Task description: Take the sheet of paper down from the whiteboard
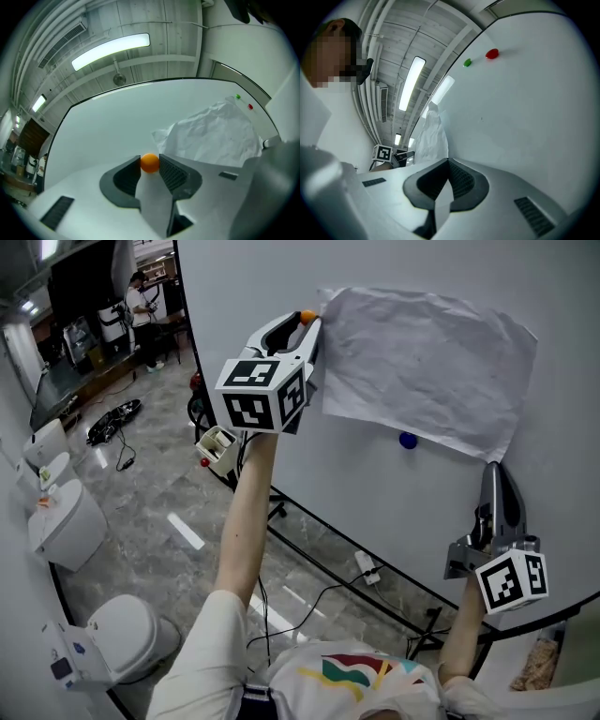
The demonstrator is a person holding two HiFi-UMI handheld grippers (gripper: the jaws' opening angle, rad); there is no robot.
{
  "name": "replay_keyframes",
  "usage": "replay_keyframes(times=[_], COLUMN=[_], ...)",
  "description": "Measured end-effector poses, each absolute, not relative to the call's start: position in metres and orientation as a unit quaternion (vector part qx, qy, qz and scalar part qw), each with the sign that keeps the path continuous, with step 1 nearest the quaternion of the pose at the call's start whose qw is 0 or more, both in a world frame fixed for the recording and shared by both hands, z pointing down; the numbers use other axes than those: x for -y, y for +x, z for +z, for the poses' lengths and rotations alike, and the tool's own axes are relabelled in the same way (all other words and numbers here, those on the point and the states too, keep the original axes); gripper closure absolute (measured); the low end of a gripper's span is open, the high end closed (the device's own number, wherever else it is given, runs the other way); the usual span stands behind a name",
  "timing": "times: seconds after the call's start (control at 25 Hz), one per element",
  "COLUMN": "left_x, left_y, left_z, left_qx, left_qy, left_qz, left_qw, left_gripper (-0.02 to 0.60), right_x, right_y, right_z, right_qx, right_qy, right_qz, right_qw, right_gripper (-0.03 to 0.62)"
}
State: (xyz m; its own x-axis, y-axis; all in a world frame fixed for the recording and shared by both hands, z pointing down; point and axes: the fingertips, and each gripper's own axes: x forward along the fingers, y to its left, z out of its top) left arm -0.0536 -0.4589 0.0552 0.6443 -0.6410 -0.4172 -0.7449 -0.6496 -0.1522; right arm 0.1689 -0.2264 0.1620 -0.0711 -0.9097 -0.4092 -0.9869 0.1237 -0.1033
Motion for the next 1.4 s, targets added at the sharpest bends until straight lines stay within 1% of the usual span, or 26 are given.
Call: replay_keyframes(times=[0.48,0.64,0.76,0.84,0.88,0.92,1.0,1.16,1.4], left_x=[0.446,0.408,0.369,0.345,0.335,0.326,0.314,0.301,0.294], left_y=[-0.063,-0.073,-0.081,-0.079,-0.077,-0.074,-0.069,-0.063,-0.071], left_z=[0.056,0.063,0.071,0.079,0.084,0.089,0.100,0.128,0.193], left_qx=[-0.415,-0.394,-0.366,-0.363,-0.368,-0.374,-0.384,-0.388,-0.389], left_qy=[-0.874,-0.878,-0.886,-0.886,-0.883,-0.880,-0.877,-0.884,-0.900], left_qz=[0.178,0.201,0.220,0.218,0.213,0.205,0.185,0.167,0.161], left_qw=[0.178,0.181,0.178,0.189,0.199,0.210,0.220,0.201,0.113], left_gripper=[0.410,0.411,0.411,0.413,0.420,0.449,0.486,0.527,0.534], right_x=[0.227,0.226,0.225,0.225,0.227,0.231,0.241,0.259,0.276], right_y=[0.170,0.160,0.134,0.121,0.116,0.111,0.100,0.081,0.058], right_z=[0.162,0.161,0.151,0.147,0.147,0.150,0.159,0.181,0.238], right_qx=[-0.724,-0.731,-0.756,-0.769,-0.774,-0.780,-0.794,-0.819,-0.820], right_qy=[-0.656,-0.648,-0.615,-0.599,-0.593,-0.588,-0.574,-0.549,-0.564], right_qz=[0.100,0.108,0.131,0.149,0.155,0.159,0.153,0.124,0.086], right_qw=[0.190,0.184,0.179,0.166,0.156,0.145,0.129,0.110,0.040], right_gripper=[0.582,0.582,0.582,0.582,0.582,0.582,0.582,0.582,0.582])
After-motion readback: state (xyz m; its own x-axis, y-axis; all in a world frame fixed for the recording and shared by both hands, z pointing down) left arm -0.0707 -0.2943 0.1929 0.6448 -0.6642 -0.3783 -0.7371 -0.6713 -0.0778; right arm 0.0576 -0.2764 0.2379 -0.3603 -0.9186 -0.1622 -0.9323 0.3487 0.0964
